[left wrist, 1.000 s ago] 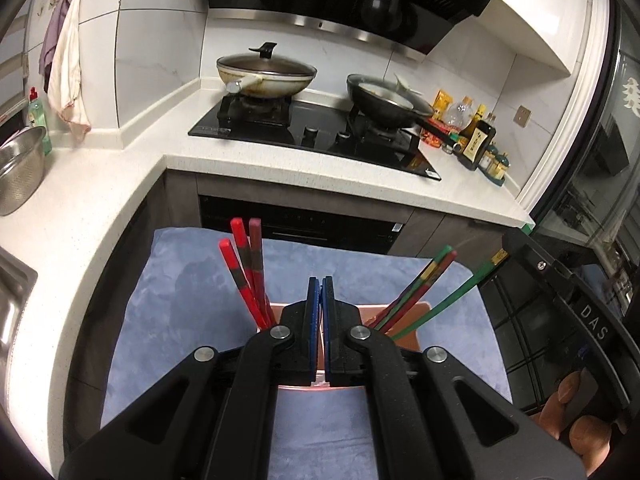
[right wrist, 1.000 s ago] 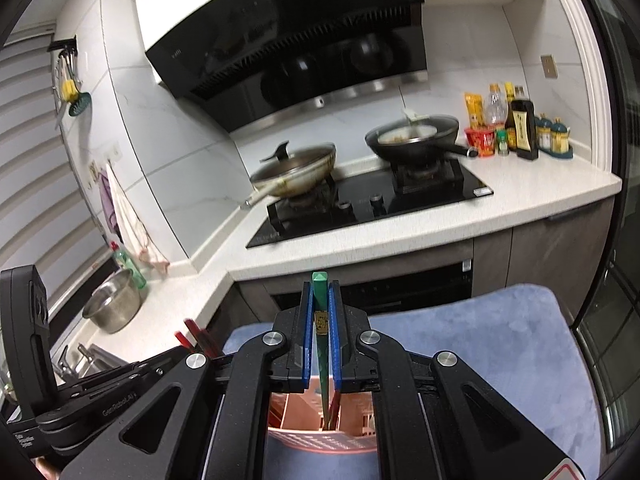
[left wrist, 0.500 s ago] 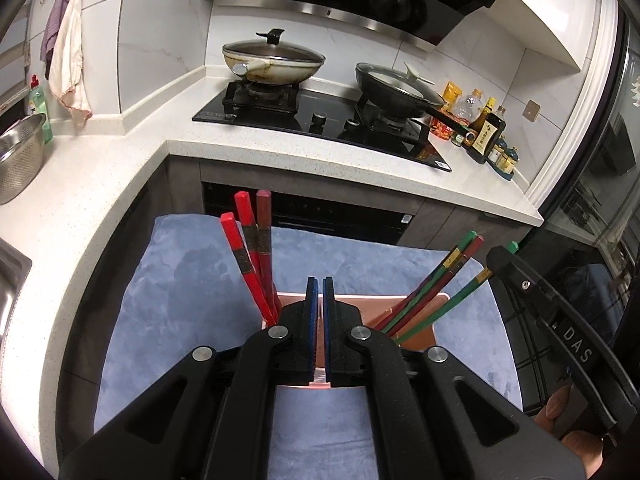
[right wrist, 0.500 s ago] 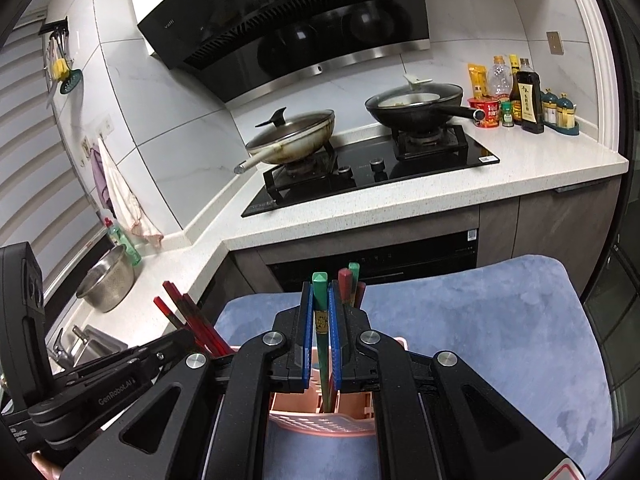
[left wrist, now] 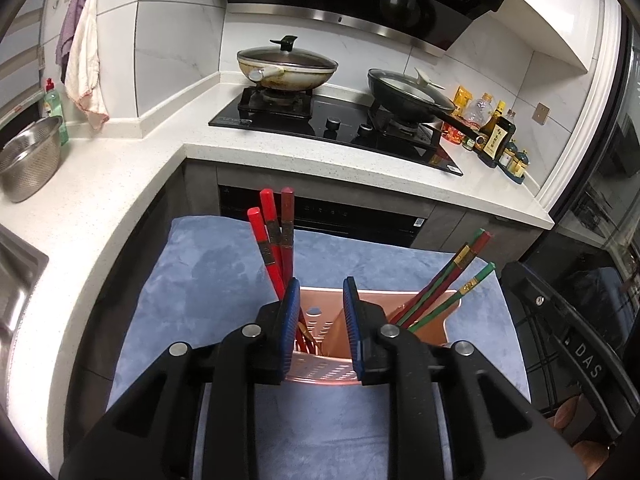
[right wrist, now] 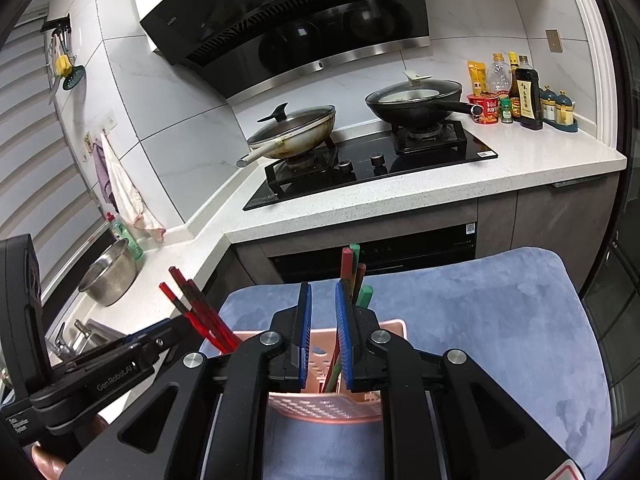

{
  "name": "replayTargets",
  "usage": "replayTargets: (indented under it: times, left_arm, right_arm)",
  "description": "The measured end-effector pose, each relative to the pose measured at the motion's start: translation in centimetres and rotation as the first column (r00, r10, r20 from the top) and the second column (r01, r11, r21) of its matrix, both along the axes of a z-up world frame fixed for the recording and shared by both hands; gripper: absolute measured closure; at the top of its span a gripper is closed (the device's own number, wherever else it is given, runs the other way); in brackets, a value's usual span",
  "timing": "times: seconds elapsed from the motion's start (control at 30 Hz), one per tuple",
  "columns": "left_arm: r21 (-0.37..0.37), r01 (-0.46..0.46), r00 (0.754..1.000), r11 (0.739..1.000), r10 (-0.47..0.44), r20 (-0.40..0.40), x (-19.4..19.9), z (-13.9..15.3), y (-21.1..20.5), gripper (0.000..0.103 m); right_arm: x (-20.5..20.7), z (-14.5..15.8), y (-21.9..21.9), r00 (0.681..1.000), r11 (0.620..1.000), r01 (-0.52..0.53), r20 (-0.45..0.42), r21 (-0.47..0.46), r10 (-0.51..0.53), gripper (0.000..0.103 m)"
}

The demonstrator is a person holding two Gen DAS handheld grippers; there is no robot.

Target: Organize utensils

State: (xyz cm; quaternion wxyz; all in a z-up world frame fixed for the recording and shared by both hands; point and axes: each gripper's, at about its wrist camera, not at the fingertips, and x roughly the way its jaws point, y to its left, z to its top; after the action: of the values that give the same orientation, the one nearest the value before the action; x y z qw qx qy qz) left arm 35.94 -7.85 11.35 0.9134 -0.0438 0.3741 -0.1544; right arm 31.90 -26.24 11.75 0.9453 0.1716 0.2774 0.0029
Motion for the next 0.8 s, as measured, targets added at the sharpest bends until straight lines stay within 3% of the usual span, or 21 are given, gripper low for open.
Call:
replayTargets:
  times: [0.27,0.33,0.43,0.8]
  left_arm:
    - [0.039,-0.016,1.000,0.999,0.015,0.026,-2.8,0.5,0.6,0.080]
    - [0.056,-0.022,0.999,0.998,0.020,0.030,-3.7,0.3,0.7,0.077]
    - [0.079,-0.029,0.999,0.996,0.026,0.037,-5.2,0.1,0.9,0.073]
    - [0.149,-0.050,0.998,0.988,0.045,0.035,-10.1,-0.9,1.8,0.064]
  right_arm:
    - [-2.9,-0.5,1.0,0.999,1.000,-0.021,-0.025,-0.016,0.021,0.088]
    - [-3.7,-0.8,1.1,0.999,0.999,-0.027,-0.036,-0.019,0.026,0.087]
    - [-5.3,-1.4,1.6,0.998,0.999,-0.038,-0.053,-0.027,0.036,0.078]
    - [-10.6,-3.5,3.6,0.991,0.994,-0.075,-0.119,-0.077,0.066,0.076]
